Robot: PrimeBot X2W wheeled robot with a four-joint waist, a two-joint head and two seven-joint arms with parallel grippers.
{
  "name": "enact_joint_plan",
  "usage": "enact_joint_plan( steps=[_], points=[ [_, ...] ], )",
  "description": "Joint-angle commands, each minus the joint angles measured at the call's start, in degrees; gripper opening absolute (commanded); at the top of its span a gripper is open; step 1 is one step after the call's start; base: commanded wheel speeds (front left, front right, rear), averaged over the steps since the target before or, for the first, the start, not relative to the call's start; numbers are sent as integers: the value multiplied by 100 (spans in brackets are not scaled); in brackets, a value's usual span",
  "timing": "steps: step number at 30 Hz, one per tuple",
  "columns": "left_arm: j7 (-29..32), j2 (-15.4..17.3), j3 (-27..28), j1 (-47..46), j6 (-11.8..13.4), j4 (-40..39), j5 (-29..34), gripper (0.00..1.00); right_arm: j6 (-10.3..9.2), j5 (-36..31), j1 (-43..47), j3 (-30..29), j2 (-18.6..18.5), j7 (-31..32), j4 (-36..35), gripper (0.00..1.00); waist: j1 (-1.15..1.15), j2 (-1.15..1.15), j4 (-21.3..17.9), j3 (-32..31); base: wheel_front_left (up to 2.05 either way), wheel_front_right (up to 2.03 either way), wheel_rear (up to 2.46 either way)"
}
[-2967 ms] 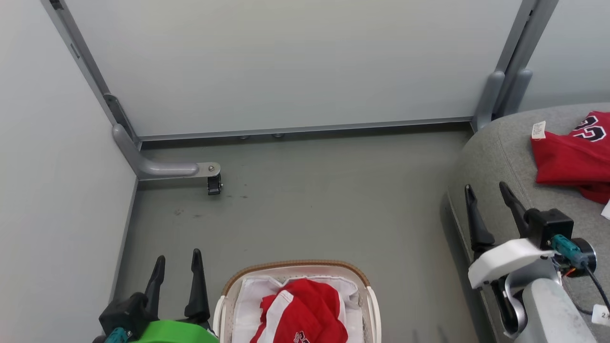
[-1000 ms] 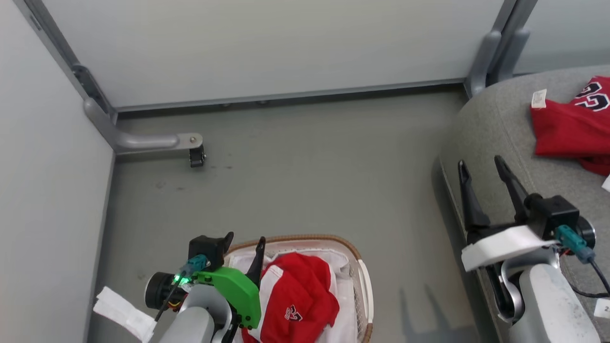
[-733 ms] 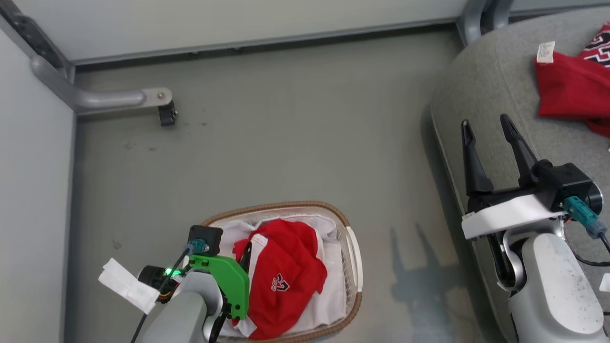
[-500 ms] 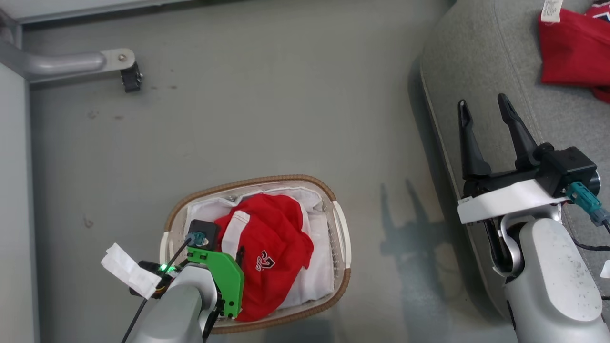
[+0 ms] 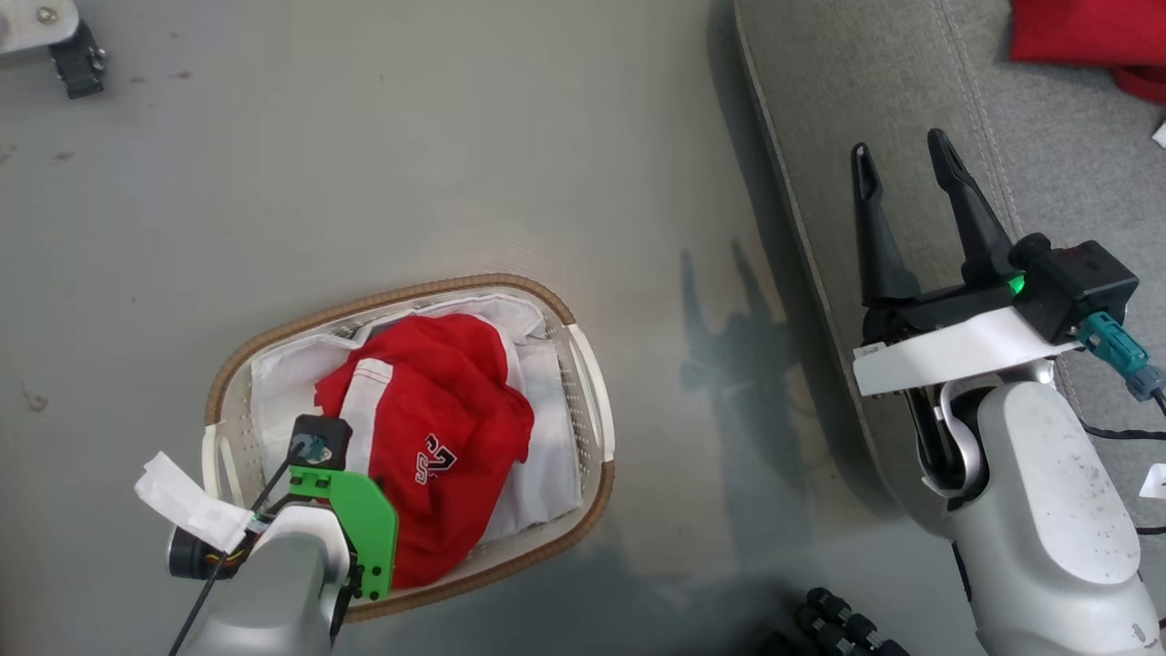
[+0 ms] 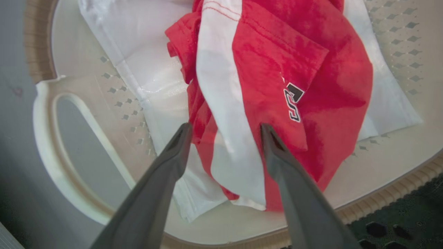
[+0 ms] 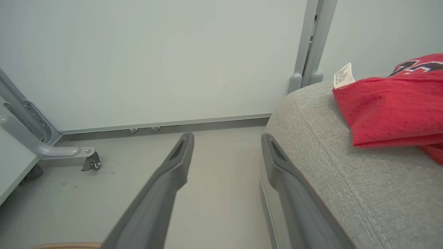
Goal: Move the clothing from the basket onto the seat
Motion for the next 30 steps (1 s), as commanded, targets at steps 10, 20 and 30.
enact_joint_plan(
  steps=[10,20,30],
  points=[
    [3,40,2,-127,-135,123,-160,0,-8,101,-134,135,-14,-11,-20,100,-1,0,-280,391,0,0,0],
    [-658,-175,-160,-129,-392,-118,-271,0,-8,-10,-21,60,-15,-11,161,100,-1,0,-67,104,0,0,0],
    [-1260,-199,-501,-22,-473,-553,-282,0,-8,-293,345,-105,-18,-11,459,100,-1,0,417,-852,0,0,0]
  ],
)
